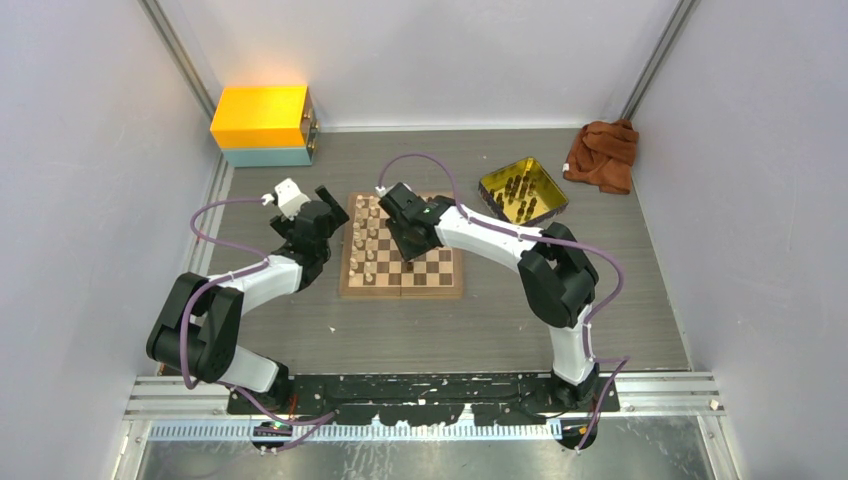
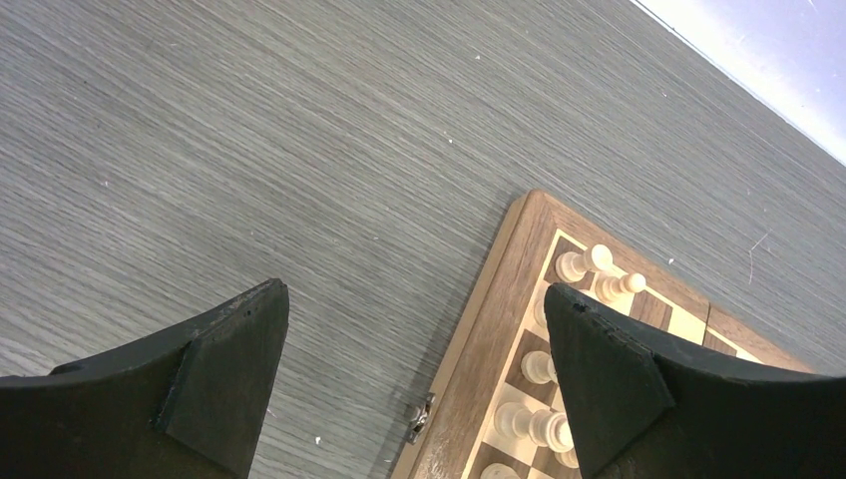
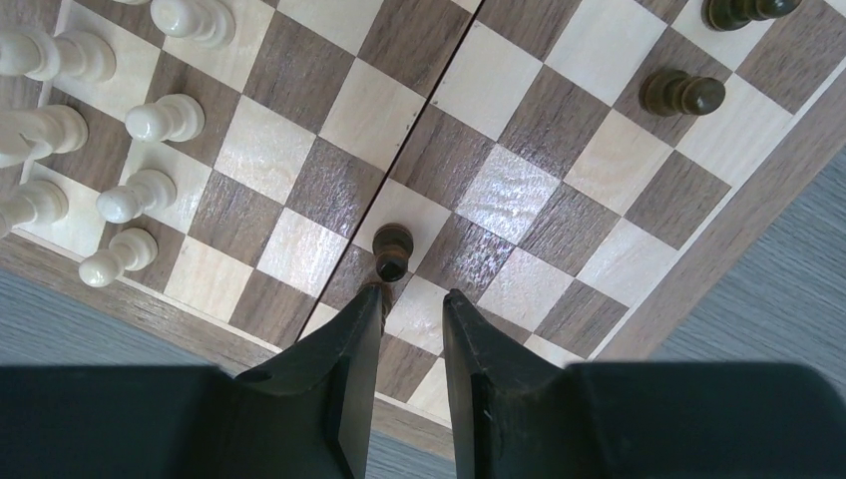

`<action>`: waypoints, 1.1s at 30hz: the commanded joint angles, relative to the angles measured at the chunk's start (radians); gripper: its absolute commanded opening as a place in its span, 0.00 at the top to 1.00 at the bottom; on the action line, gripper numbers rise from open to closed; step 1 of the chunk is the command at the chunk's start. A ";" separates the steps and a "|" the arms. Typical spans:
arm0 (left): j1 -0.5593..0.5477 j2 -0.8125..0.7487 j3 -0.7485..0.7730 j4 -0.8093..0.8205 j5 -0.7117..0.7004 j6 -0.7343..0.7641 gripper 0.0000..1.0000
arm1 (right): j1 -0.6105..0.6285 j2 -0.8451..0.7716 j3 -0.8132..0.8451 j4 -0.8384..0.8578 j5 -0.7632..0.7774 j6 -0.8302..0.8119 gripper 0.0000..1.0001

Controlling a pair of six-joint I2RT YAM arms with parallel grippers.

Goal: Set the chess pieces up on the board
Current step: Pick up the chess piece from the chessboard.

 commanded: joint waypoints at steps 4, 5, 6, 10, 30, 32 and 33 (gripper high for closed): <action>-0.006 -0.020 -0.010 0.029 -0.032 0.003 0.01 | 0.004 -0.056 -0.003 0.049 -0.013 0.005 0.65; -0.006 -0.021 -0.010 0.030 -0.032 0.004 0.01 | 0.005 -0.053 -0.003 0.053 -0.016 0.004 0.64; -0.006 -0.021 -0.011 0.030 -0.032 0.004 0.01 | 0.005 -0.051 -0.001 0.054 -0.019 0.003 0.64; -0.006 -0.020 -0.010 0.032 -0.032 0.005 0.01 | 0.007 -0.041 0.010 0.053 -0.028 0.004 0.64; -0.006 -0.016 -0.013 0.039 -0.037 0.007 0.01 | 0.008 0.013 0.047 0.060 -0.054 -0.001 0.64; -0.006 -0.016 -0.013 0.039 -0.038 0.008 0.01 | 0.008 0.021 0.053 0.060 -0.056 -0.002 0.64; -0.006 -0.017 -0.013 0.039 -0.038 0.008 0.01 | 0.008 0.026 0.055 0.060 -0.059 -0.001 0.64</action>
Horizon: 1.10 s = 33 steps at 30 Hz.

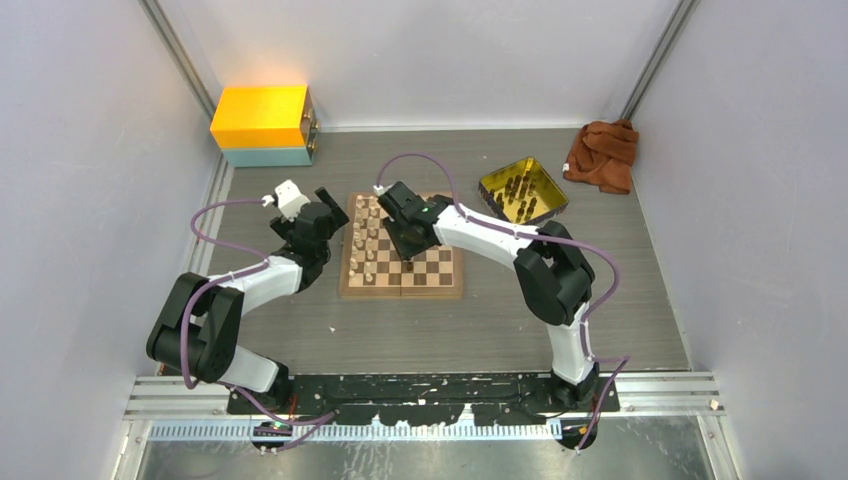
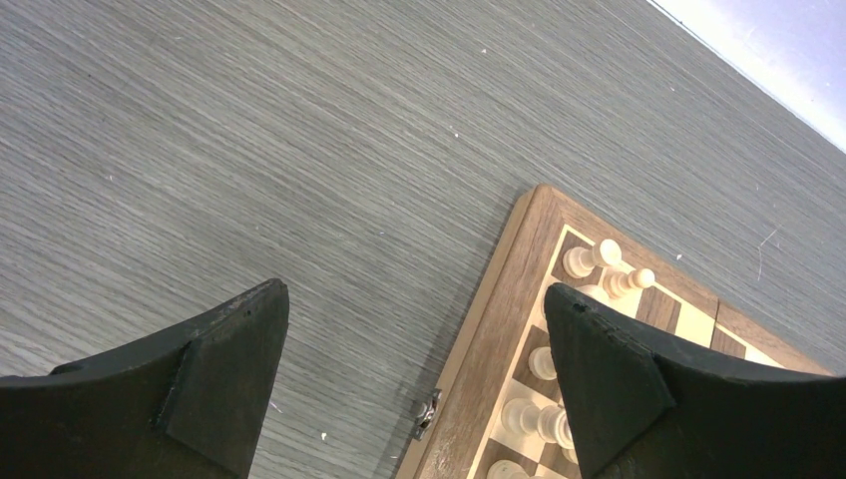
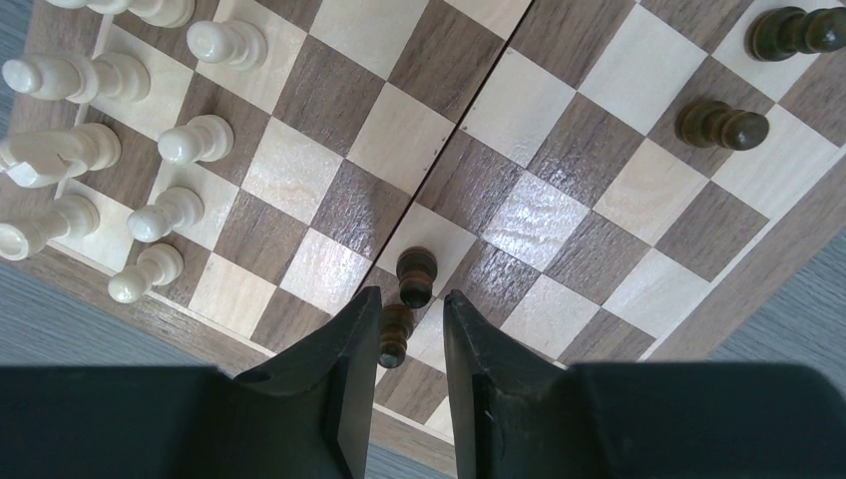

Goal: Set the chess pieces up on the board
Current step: Pick up the chess piece from the chessboard.

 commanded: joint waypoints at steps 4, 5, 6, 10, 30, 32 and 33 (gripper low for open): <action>-0.006 -0.017 -0.003 0.039 -0.041 0.012 0.01 | 0.006 0.019 0.053 0.033 -0.012 -0.003 0.64; -0.006 -0.016 -0.003 0.039 -0.041 0.013 0.01 | 0.006 0.018 0.053 0.033 -0.010 -0.003 0.65; -0.006 -0.017 -0.004 0.041 -0.041 0.014 0.01 | 0.006 0.019 0.053 0.034 -0.008 -0.003 0.65; -0.005 -0.015 -0.005 0.042 -0.043 0.014 0.01 | 0.004 0.021 0.053 0.034 -0.005 -0.007 0.69; -0.005 -0.018 -0.004 0.042 -0.046 0.012 0.01 | -0.026 -0.020 0.092 -0.010 0.080 -0.023 0.94; -0.006 -0.020 -0.006 0.041 -0.047 0.014 0.01 | -0.042 -0.028 0.093 -0.015 0.084 -0.021 0.94; -0.006 -0.021 -0.007 0.041 -0.049 0.014 0.01 | -0.048 -0.032 0.093 -0.017 0.087 -0.019 0.94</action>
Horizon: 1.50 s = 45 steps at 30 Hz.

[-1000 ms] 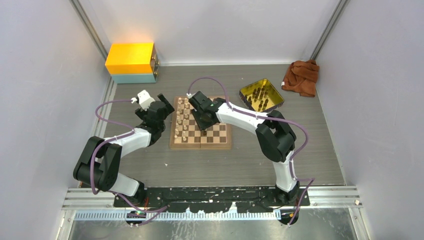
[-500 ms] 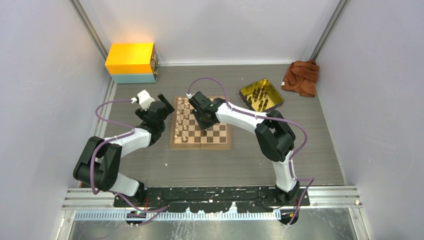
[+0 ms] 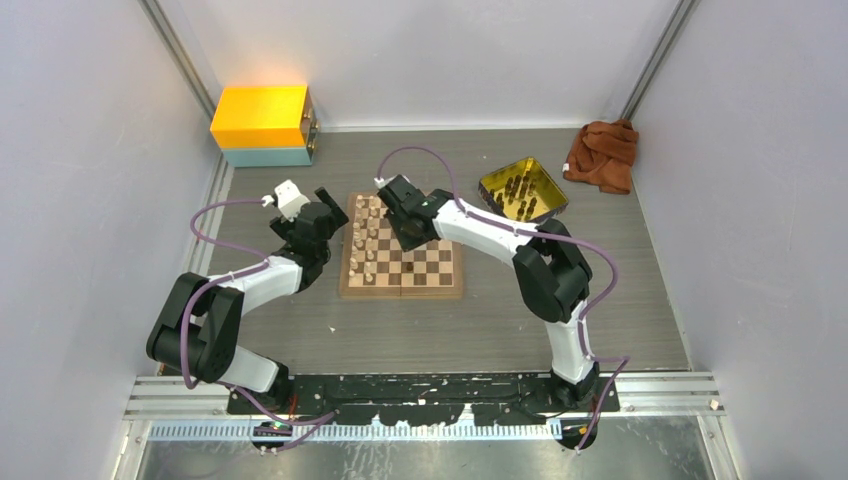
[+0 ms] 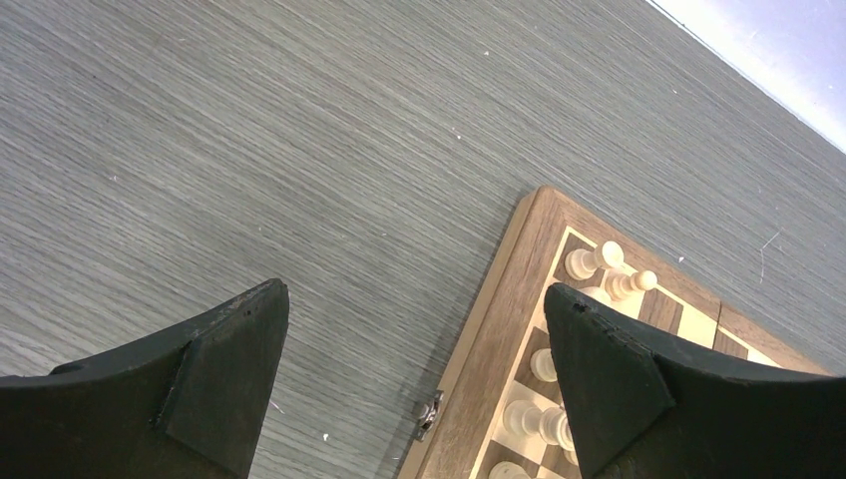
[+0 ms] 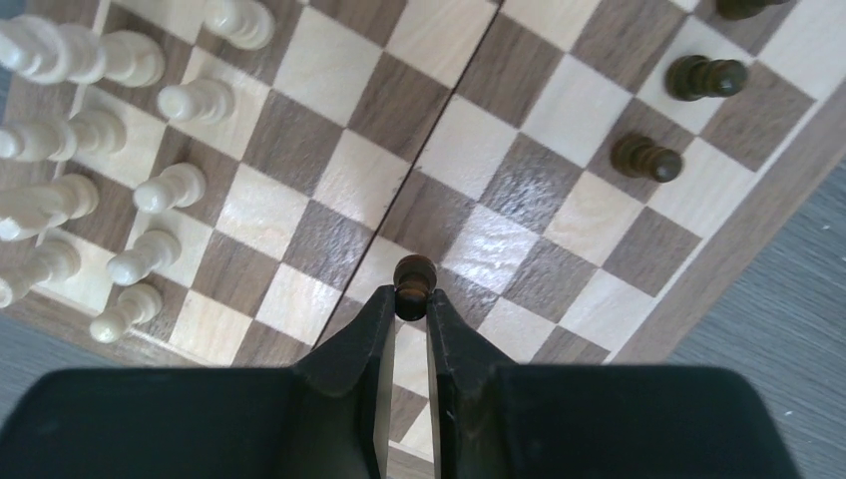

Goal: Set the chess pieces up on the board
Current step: Pick up the chess piece from the chessboard, then place the chess piece on the chessboard.

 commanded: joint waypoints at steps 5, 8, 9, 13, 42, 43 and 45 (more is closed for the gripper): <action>-0.005 -0.024 -0.003 0.039 -0.042 0.013 0.01 | -0.082 -0.070 0.034 -0.012 0.054 0.008 0.94; -0.005 -0.023 -0.001 0.039 -0.041 0.013 0.01 | -0.113 -0.071 0.023 -0.003 0.049 0.011 0.94; -0.006 -0.021 0.000 0.039 -0.040 0.013 0.01 | -0.122 -0.070 0.020 -0.001 0.043 0.012 0.94; -0.005 -0.016 -0.001 0.040 -0.040 0.013 0.01 | -0.144 -0.057 0.021 0.001 0.032 0.015 0.94; -0.006 0.001 -0.005 0.050 -0.040 0.015 0.01 | -0.167 0.025 0.041 0.020 -0.024 0.030 0.94; -0.006 0.001 -0.004 0.050 -0.040 0.015 0.01 | -0.166 0.026 0.041 0.023 -0.025 0.031 0.94; -0.005 0.002 -0.005 0.051 -0.040 0.015 0.01 | -0.167 0.029 0.041 0.023 -0.025 0.032 0.94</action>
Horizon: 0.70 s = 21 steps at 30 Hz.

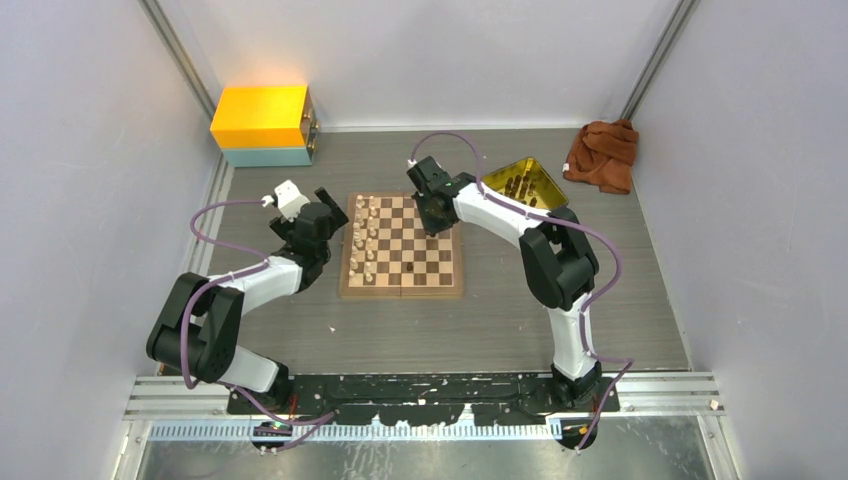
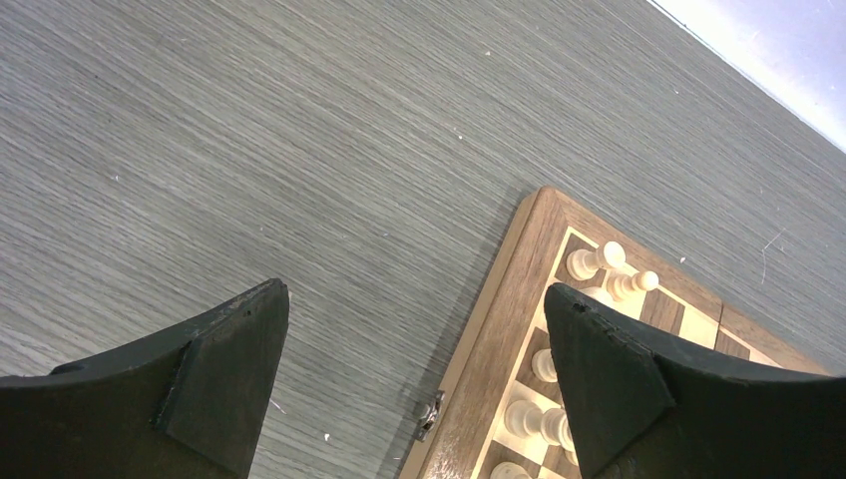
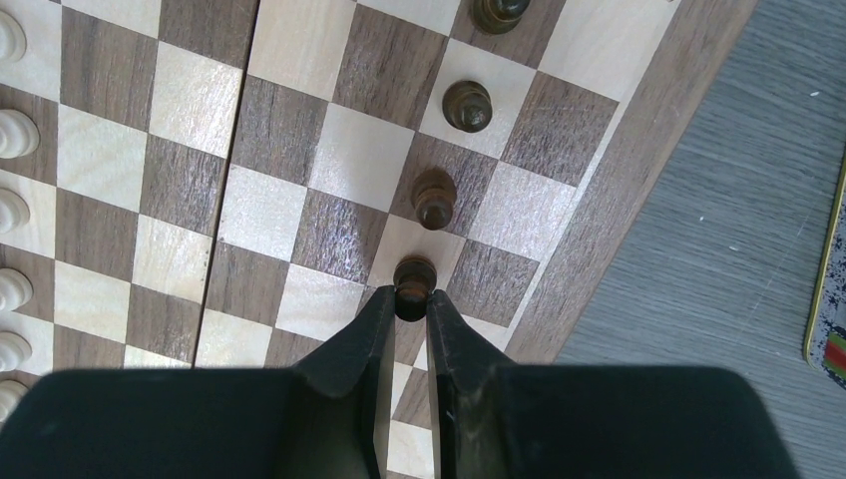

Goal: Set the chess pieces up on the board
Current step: Place the chess piece on the chessboard.

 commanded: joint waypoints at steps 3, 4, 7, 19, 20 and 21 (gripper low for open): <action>-0.006 0.003 -0.004 0.052 -0.038 0.015 0.01 | -0.004 0.005 0.037 0.033 -0.012 0.016 0.94; -0.006 0.004 -0.005 0.052 -0.038 0.015 0.01 | -0.004 0.006 0.037 0.034 -0.013 0.015 0.94; -0.006 0.005 -0.004 0.053 -0.038 0.016 0.01 | -0.004 0.008 0.037 0.038 -0.017 0.020 0.94; -0.006 0.011 -0.003 0.055 -0.038 0.016 0.01 | -0.004 0.015 0.034 0.042 -0.030 0.025 0.90; -0.005 0.011 -0.004 0.055 -0.038 0.016 0.01 | -0.004 0.015 0.034 0.042 -0.031 0.023 0.87; -0.006 0.011 -0.004 0.055 -0.038 0.016 0.01 | -0.003 0.013 0.033 0.042 -0.032 0.022 0.84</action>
